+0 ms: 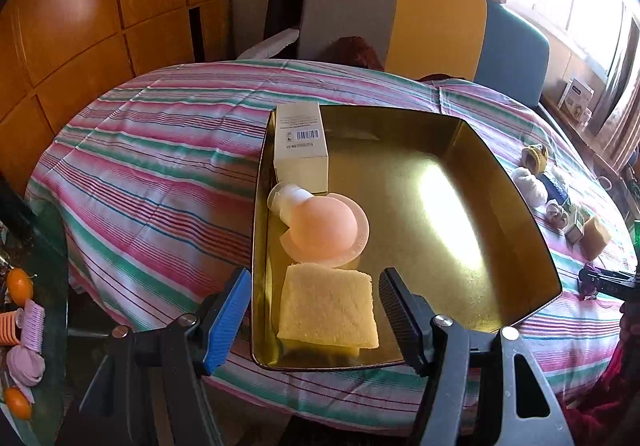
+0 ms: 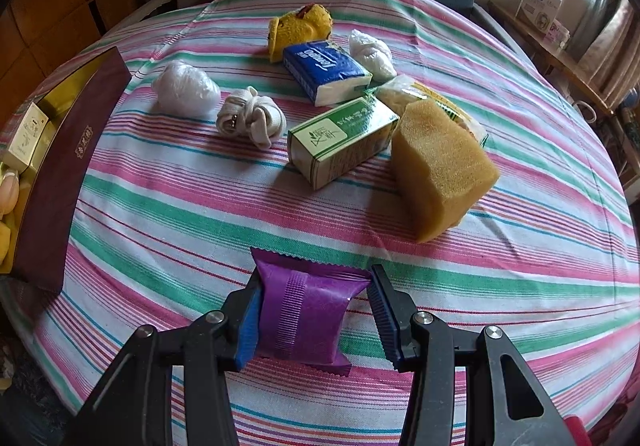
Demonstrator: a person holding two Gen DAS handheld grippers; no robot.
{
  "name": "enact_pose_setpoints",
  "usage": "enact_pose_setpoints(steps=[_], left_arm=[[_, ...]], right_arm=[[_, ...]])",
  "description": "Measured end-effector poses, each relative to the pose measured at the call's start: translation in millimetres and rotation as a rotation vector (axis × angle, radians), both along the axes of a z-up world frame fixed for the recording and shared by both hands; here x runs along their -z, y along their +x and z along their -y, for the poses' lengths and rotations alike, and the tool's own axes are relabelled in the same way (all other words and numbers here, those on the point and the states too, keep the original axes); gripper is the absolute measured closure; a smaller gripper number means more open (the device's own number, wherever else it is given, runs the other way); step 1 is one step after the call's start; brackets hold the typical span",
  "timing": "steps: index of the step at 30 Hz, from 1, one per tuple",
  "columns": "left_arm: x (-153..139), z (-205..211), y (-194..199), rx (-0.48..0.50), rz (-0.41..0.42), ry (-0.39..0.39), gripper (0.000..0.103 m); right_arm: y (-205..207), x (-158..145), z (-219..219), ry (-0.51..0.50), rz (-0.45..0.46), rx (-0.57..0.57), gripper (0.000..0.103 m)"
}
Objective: Organize objects
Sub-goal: 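Release the yellow sponge in the tray and open the left tool, then drop the purple sachet into the tray beside the white box with the right tool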
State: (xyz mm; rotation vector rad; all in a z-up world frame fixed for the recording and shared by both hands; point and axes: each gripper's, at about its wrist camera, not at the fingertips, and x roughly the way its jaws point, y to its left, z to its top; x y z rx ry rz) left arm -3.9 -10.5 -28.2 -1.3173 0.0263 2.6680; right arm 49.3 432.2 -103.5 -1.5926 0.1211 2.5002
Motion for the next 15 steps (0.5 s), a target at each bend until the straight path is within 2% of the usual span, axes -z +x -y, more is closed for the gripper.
enact_pose_setpoints(steps=[15], left_arm=[[0.6, -0.5, 0.3, 0.001, 0.006, 0.004, 0.036]], right_arm=[[2.5, -0.8, 4.6, 0.032, 0.000, -0.012, 0.054]])
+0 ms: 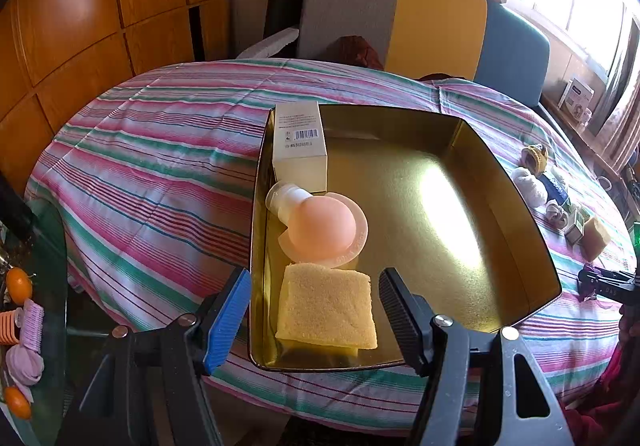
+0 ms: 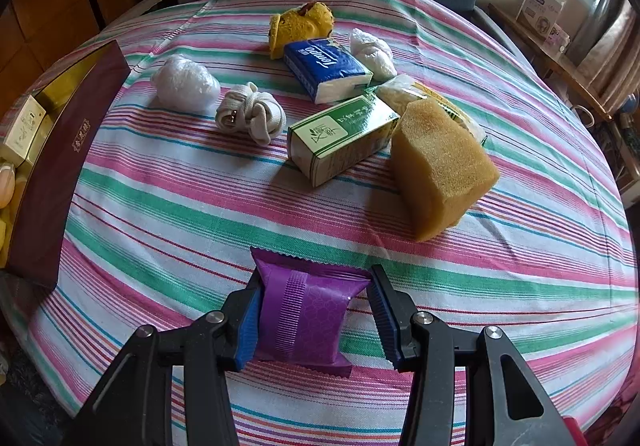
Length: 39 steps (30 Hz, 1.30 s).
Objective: Organize objects
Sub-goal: 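Drop the purple sachet into the tray beside the white box with the right tool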
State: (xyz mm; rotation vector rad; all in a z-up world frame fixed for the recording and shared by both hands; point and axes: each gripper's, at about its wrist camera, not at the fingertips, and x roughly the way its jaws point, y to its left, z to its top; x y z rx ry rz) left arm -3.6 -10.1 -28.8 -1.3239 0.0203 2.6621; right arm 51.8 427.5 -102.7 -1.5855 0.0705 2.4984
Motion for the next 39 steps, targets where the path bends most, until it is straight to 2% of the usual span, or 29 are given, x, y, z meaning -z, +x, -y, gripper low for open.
enact_pose_setpoints(steps=[9, 13, 19, 22, 25, 29, 33, 39], left_arm=[[-0.4, 5.6, -4.8, -0.003, 0.004, 0.025, 0.036], [-2.0, 11.5, -7.9, -0.009, 0.001, 0.057, 0.036], [-6.2, 26.3, -8.3, -0.035, -0.014, 0.085, 0.036], [-8.5, 34.2, -9.4, -0.055, -0.022, 0.083, 0.036], [-8.8, 41.7, -9.7, -0.067, -0.026, 0.094, 0.036], [-2.9, 50.3, -11.5, -0.078, -0.012, 0.111, 0.036], [3.4, 58.4, -14.7, -0.086, 0.004, 0.122, 0.036], [11.9, 66.6, -20.7, -0.103, 0.029, 0.139, 0.036]], right_arm=[[-1.0, -4.6, -1.3, 0.001, -0.011, 0.023, 0.054], [-5.9, -35.1, 7.4, -0.026, -0.077, 0.022, 0.054], [-41.6, -89.2, 78.1, -0.099, -0.196, -0.149, 0.054], [-68.5, -96.8, 124.9, -0.159, -0.202, -0.248, 0.054], [-100.5, -93.7, 170.3, -0.215, -0.181, -0.329, 0.054], [-142.9, -74.1, 225.4, -0.271, -0.111, -0.372, 0.053], [-187.3, -53.5, 271.1, -0.328, -0.048, -0.336, 0.053], [-242.9, -30.5, 305.3, -0.393, -0.010, -0.247, 0.052]])
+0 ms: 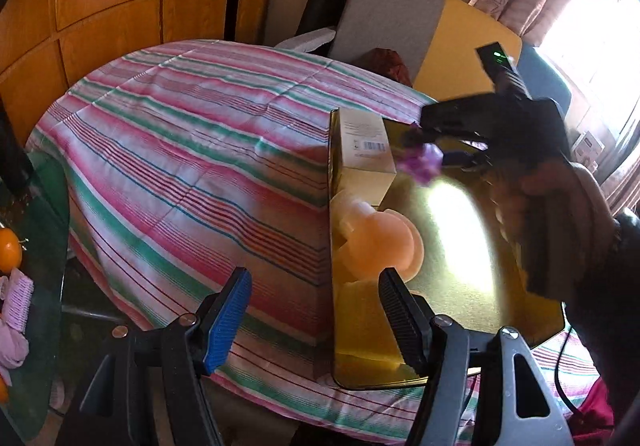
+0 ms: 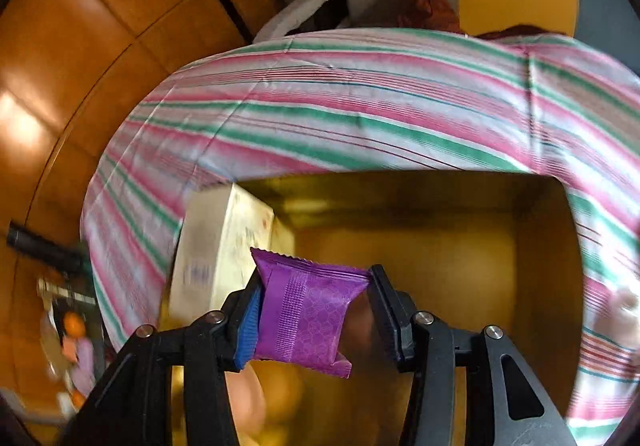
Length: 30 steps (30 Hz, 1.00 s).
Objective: Organize objects
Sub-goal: 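Drop the purple sachet into the tray beside the white box with the right tool, then grasp the white plastic bag bundle with the left tool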
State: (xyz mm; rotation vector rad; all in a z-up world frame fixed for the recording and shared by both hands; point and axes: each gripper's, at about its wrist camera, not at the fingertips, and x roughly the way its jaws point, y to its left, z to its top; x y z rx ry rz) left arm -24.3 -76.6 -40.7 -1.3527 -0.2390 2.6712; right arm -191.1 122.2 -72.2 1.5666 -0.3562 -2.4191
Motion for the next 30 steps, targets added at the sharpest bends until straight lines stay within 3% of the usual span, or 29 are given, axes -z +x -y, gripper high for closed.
enact_pose_setpoints(steps=[5, 12, 23, 30], left_arm=[[4.5, -0.5, -1.3, 0.006, 0.013, 0.008, 0.036], [0.9, -1.5, 1.0, 0.001, -0.001, 0.002, 0.036], [-17.9, -21.2, 5.6, 0.032, -0.037, 0.016, 0.038], [-33.4, -61.2, 6.1, 0.147, -0.070, -0.004, 0.038]], right_arm=[[-22.1, 11.7, 10.7, -0.035, 0.029, 0.030, 0.045], [-11.6, -2.1, 0.0, -0.069, -0.028, 0.025, 0.034], [63.0, -41.5, -42.7, 0.009, -0.174, -0.001, 0.018], [116.8, -53.9, -103.7, 0.057, -0.230, 0.048, 0.016]])
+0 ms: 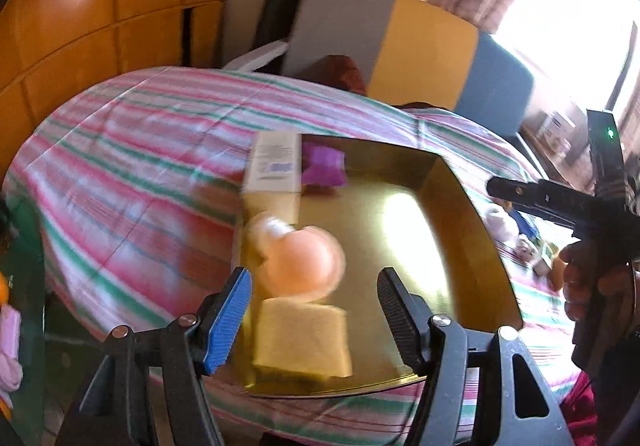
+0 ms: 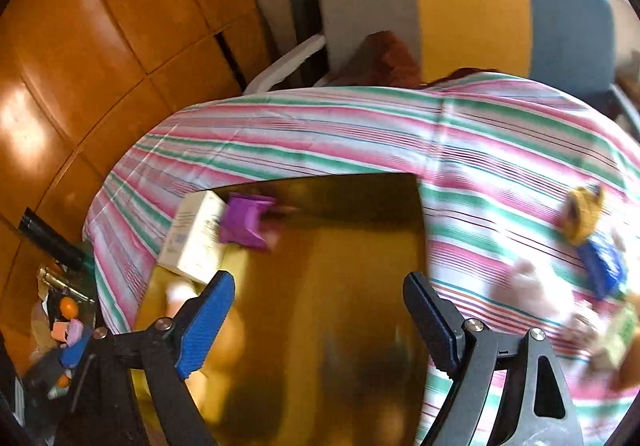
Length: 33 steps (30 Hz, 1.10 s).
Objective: Organize objects
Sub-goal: 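Grasp the white plastic bag bundle with the left tool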
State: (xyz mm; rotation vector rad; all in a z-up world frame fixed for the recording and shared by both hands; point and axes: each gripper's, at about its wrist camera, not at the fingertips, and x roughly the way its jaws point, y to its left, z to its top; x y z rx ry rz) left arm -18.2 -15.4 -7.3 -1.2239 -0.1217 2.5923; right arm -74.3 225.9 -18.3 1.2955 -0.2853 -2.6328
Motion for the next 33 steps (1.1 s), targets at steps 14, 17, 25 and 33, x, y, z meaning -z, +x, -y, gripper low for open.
enact_pose_setpoints(steps=[14, 17, 25, 33], left_arm=[[-34.0, -150.1, -0.9, 0.351, -0.049, -0.026, 0.038], [-36.4, -190.5, -4.6, 0.417, -0.026, -0.008, 0.038], [-6.2, -288.0, -34.5, 0.488, 0.075, -0.052, 0.037], [43.3, -331.2, -81.1, 0.380, 0.222, -0.075, 0.036]], right_arm=[[81.8, -9.9, -220.1, 0.070, -0.028, 0.418, 0.011], [97.9, -0.8, -261.9, 0.059, -0.036, 0.506, 0.011], [121.4, 19.1, -322.4, -0.090, -0.030, 0.667, 0.011], [124.4, 5.2, -316.9, -0.118, -0.079, 0.638, 0.011]])
